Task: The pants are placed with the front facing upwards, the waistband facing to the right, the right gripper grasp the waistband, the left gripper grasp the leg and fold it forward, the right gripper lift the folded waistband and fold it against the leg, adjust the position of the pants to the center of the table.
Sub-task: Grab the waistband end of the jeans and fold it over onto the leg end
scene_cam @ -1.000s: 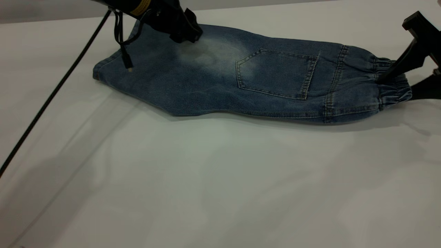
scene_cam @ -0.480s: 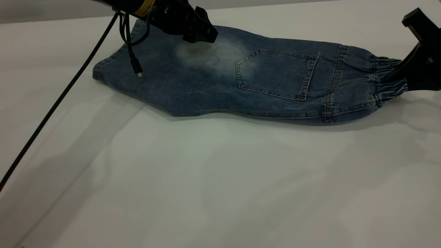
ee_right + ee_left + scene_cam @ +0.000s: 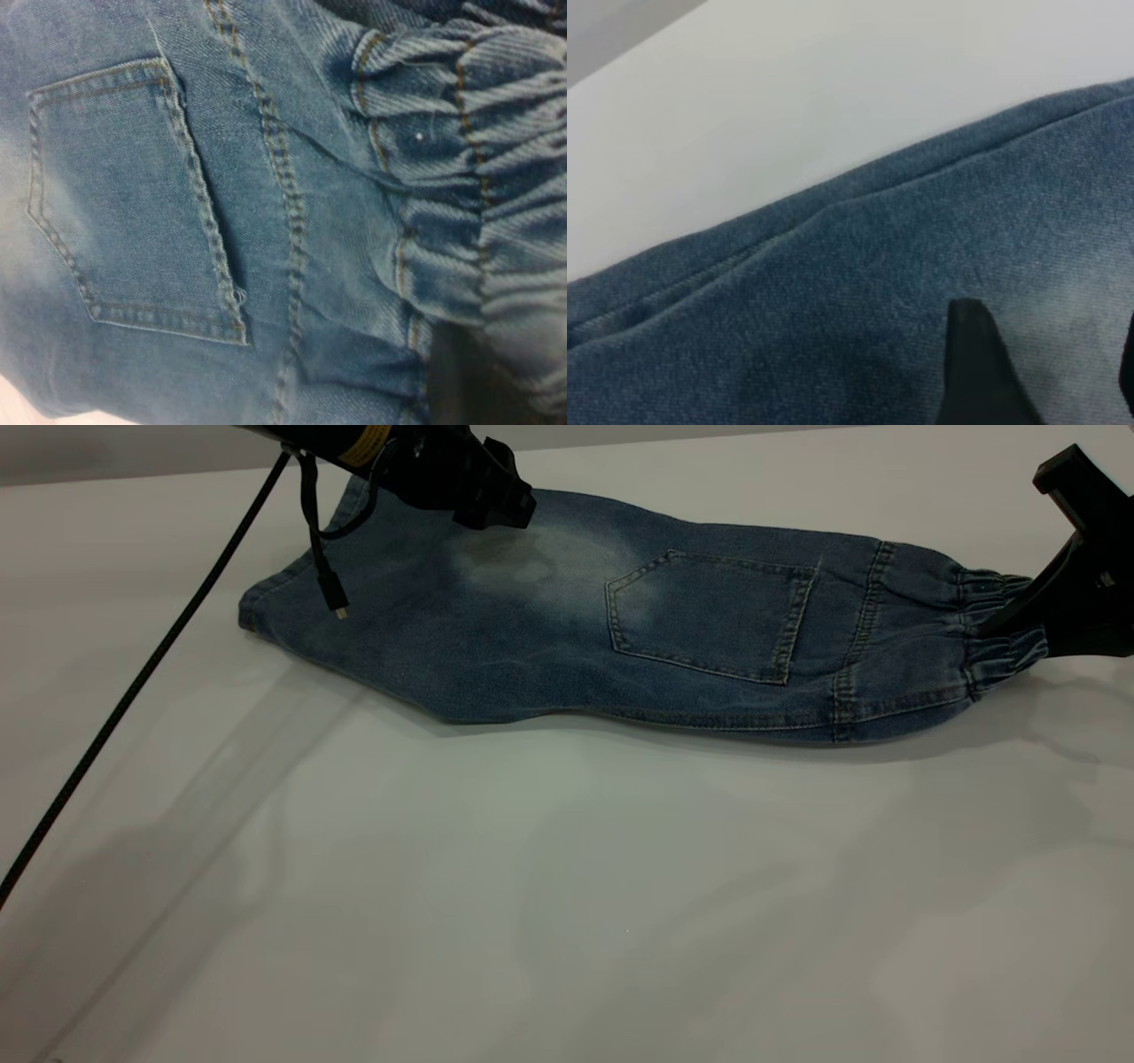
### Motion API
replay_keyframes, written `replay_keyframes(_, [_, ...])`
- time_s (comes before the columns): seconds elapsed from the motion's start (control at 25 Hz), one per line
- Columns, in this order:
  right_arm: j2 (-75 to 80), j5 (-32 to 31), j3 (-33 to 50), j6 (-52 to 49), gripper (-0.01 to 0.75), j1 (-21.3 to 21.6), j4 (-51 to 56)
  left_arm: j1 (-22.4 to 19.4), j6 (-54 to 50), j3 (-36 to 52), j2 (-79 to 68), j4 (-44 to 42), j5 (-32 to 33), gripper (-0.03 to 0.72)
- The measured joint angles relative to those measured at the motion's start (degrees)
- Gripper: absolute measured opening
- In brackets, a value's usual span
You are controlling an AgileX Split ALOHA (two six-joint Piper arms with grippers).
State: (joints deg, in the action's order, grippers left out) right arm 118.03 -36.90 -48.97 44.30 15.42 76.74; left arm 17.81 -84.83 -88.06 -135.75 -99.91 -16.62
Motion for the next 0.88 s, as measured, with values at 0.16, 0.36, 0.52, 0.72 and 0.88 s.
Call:
replay_keyframes(0.16, [0.00, 0.00, 0.00, 0.00, 0.046, 0.00, 0.17, 0.05, -3.93, 0.00, 0.00, 0.00, 1.16, 0.359])
replay_keyframes(0.36, [0.00, 0.00, 0.00, 0.00, 0.046, 0.00, 0.21, 0.00, -5.21, 0.00, 0.00, 0.00, -0.46, 0.359])
replay_keyframes(0.52, [0.00, 0.00, 0.00, 0.31, 0.046, 0.00, 0.21, 0.00, -5.21, 0.00, 0.00, 0.00, -0.51, 0.359])
replay_keyframes(0.72, [0.00, -0.05, 0.00, 0.31, 0.047, 0.00, 0.21, 0.00, 1.46, 0.00, 0.00, -0.05, -0.90, 0.359])
replay_keyframes(0.88, [0.00, -0.05, 0.00, 0.31, 0.047, 0.00, 0.21, 0.00, 7.66, 0.00, 0.00, -0.05, -1.64, 0.358])
